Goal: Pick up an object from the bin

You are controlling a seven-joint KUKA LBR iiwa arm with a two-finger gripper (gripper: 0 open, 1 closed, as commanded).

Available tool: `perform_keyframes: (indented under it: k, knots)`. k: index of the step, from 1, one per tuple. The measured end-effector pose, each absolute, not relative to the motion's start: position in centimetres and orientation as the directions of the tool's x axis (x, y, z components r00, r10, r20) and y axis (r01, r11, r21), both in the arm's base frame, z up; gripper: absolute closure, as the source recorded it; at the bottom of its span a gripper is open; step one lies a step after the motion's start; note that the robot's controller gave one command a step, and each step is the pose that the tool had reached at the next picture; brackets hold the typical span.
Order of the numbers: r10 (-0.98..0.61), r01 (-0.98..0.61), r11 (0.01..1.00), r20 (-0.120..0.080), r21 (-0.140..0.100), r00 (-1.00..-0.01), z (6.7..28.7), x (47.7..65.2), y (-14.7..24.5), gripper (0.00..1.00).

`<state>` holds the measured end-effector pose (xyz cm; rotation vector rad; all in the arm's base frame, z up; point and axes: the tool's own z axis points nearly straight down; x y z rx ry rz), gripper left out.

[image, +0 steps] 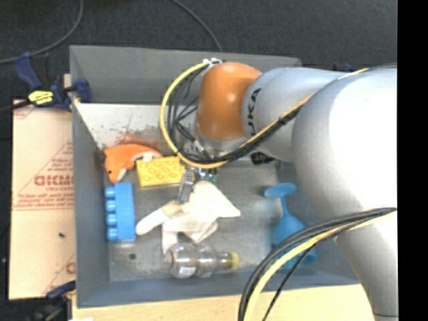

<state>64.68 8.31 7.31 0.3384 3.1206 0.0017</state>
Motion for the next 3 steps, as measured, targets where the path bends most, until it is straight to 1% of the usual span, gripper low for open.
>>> perform_keyframes:
  k: [1,2,3]
  knots:
    - [0.284,0.284,0.959,-0.014,0.008,-0.959,7.38,64.97,9.01,1.00]
    - [0.284,0.284,0.959,-0.014,0.008,-0.959,7.38,64.97,9.01,1.00]
    - [0.355,0.355,0.935,-0.015,0.009,-0.935,7.41,64.58,9.71,1.00]
